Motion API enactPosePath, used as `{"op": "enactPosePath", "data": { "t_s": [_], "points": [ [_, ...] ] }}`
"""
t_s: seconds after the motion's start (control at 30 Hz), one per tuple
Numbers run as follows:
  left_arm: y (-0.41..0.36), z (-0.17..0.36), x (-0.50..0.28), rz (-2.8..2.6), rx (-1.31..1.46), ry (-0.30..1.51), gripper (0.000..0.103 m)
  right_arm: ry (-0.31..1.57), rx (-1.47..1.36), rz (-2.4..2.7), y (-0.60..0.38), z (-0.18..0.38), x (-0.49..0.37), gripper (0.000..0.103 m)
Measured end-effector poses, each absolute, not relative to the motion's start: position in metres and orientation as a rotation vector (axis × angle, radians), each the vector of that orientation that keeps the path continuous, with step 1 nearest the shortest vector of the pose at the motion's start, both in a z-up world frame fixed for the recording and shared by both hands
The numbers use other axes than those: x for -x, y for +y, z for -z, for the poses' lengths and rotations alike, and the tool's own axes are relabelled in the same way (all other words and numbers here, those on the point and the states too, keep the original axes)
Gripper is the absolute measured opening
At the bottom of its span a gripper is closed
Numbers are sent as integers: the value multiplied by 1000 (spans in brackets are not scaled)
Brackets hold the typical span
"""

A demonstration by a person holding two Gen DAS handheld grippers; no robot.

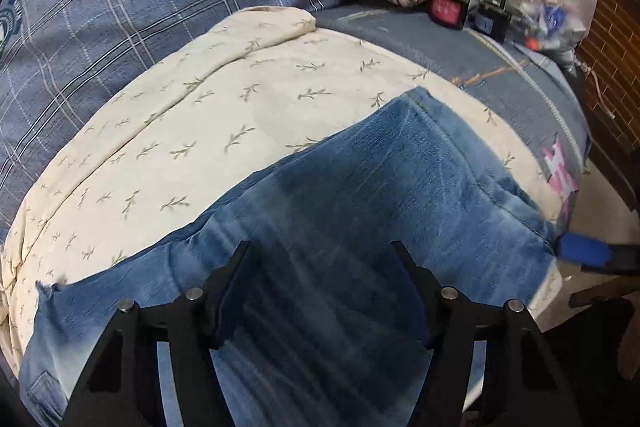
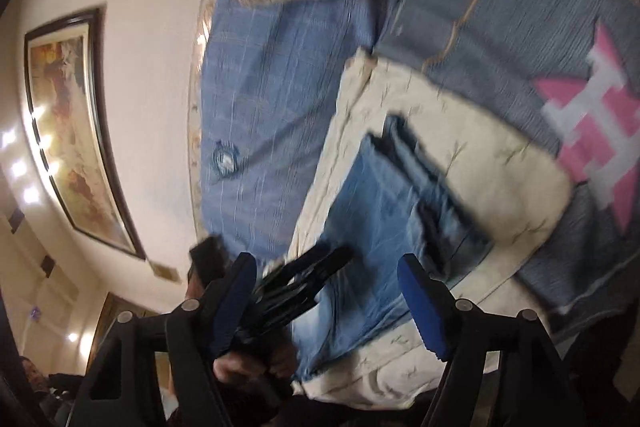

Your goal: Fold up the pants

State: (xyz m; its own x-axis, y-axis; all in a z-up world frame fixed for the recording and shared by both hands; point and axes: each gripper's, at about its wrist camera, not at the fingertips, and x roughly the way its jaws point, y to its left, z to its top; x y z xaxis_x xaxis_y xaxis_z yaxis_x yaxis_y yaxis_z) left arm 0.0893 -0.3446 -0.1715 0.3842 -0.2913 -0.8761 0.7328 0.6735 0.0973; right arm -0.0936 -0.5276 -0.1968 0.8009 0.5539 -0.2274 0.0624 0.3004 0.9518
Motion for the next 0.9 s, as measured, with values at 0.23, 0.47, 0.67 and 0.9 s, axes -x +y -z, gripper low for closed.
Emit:
{"op": "enactPosePath", "data": {
  "t_s": [0.23, 0.47, 0.67, 0.9],
  "points": [
    [-356, 170, -99, 688, -563, 991, 72, 682, -1314, -272, -534, 223, 85, 68],
    [-370, 129, -92, 808, -587, 877, 72, 452, -1329, -208, -558, 205, 125, 69],
    [-406, 138, -100, 905, -769, 871, 71, 571, -1301, -160, -552, 212, 113, 69],
    [-435, 147, -108, 1041, -843, 867, 71, 626, -1306, -125, -559, 223, 104, 69]
  ]
}}
